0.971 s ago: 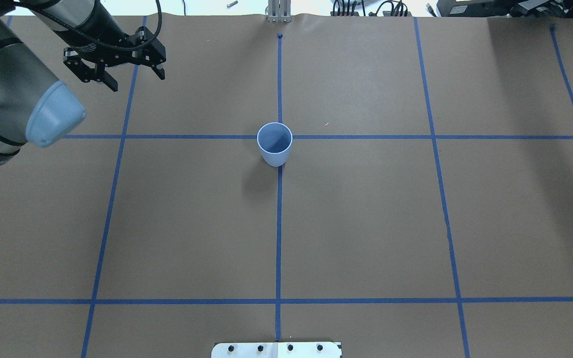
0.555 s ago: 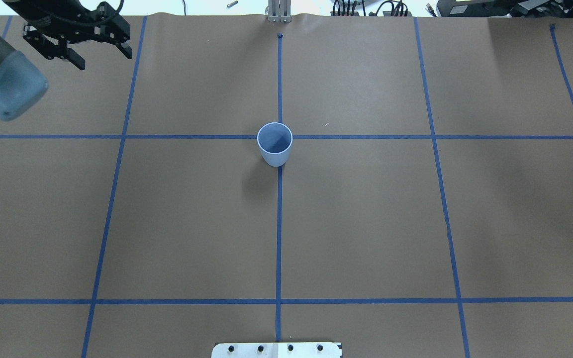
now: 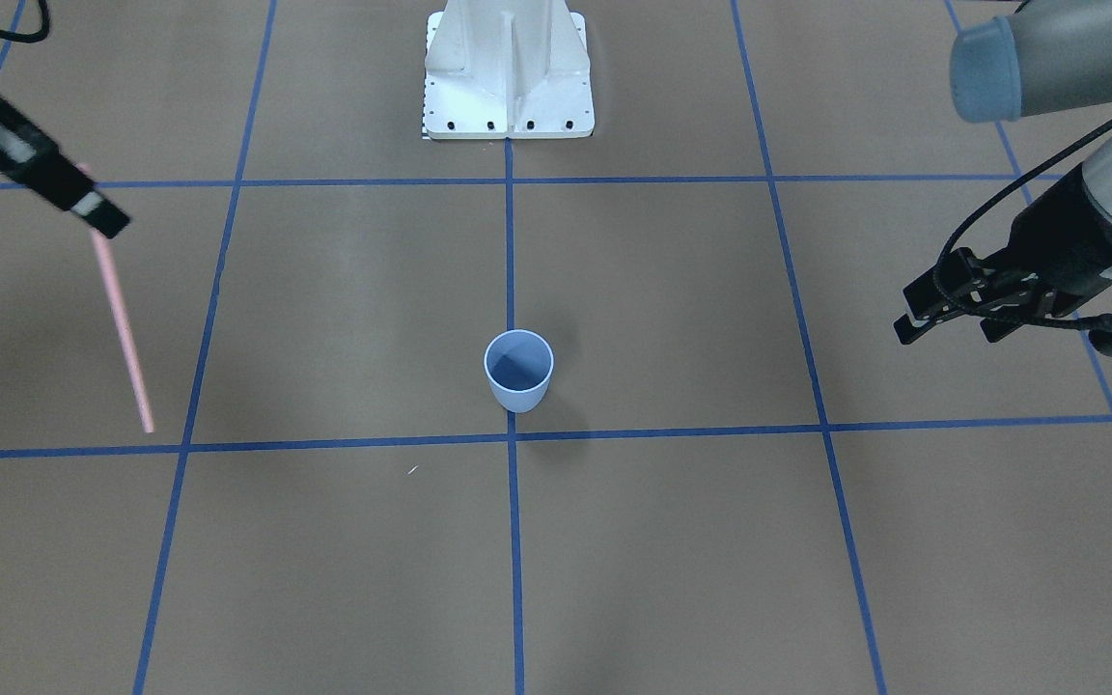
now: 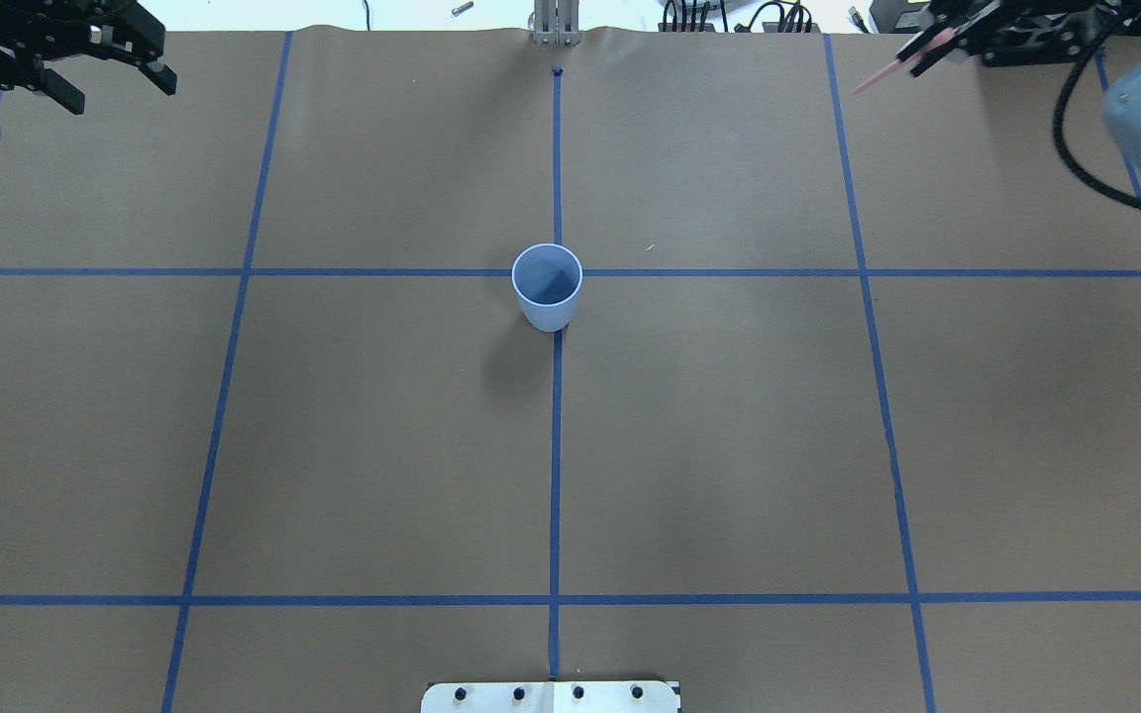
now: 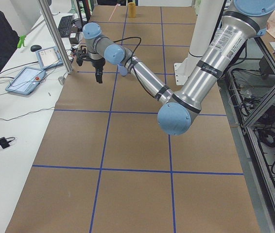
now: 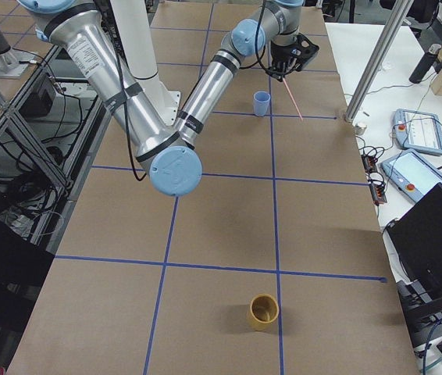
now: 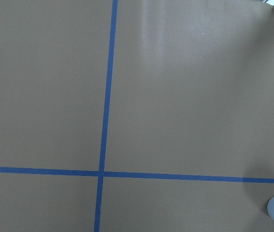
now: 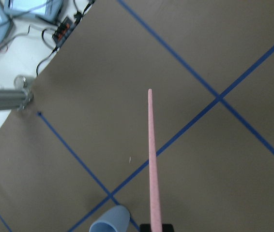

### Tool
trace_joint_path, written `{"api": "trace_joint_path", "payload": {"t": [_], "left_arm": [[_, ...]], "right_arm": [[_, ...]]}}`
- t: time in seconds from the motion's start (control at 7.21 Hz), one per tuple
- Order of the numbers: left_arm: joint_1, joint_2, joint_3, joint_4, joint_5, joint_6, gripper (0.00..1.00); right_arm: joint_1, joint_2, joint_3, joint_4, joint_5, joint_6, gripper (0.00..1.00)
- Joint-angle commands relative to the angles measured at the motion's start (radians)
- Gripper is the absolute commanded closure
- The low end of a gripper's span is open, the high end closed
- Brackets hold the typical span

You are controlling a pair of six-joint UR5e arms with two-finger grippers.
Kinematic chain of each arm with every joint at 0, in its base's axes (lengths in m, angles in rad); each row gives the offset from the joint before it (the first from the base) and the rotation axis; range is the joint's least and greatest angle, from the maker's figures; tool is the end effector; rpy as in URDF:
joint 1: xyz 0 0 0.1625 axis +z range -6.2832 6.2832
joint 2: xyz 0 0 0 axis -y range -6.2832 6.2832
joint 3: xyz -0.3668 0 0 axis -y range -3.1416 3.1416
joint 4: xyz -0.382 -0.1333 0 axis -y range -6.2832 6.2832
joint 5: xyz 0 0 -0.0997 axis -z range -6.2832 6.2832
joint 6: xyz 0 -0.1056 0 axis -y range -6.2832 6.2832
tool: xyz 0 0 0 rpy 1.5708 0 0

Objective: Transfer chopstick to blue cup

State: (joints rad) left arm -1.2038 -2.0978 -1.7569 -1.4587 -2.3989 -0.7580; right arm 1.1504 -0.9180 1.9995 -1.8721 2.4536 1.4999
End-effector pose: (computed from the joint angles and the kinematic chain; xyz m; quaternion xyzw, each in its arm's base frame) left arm 0.1620 -0.5762 0.2322 0.0243 0.4696 -0.0531 0.8809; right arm -0.1652 -0.4962 0.0942 -0.1266 -0.5082 0.2904 0.8008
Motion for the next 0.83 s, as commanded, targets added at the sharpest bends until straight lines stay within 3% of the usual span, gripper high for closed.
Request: {"api": "trace_joint_path", "payload": {"t": [0.0,0.28,0.69], "left_arm": [[-0.002,0.01,0.002,-0.002,-0.002,0.003,0.02],[-0.006,0.034,0.008,-0.003,-0.002,0.06,0.02],[-0.008,0.042,0.042,-0.014,-0.002,0.072,0.02]], "right_arm": [[-0.154,0.089,-0.033,0.086,-0.007,0.012,1.0],[-0.266,0.189,-0.159,0.167,-0.109,-0.001,1.0],[-0.317,0.263,-0.246,0.205,-0.128,0.008,1.0]]}}
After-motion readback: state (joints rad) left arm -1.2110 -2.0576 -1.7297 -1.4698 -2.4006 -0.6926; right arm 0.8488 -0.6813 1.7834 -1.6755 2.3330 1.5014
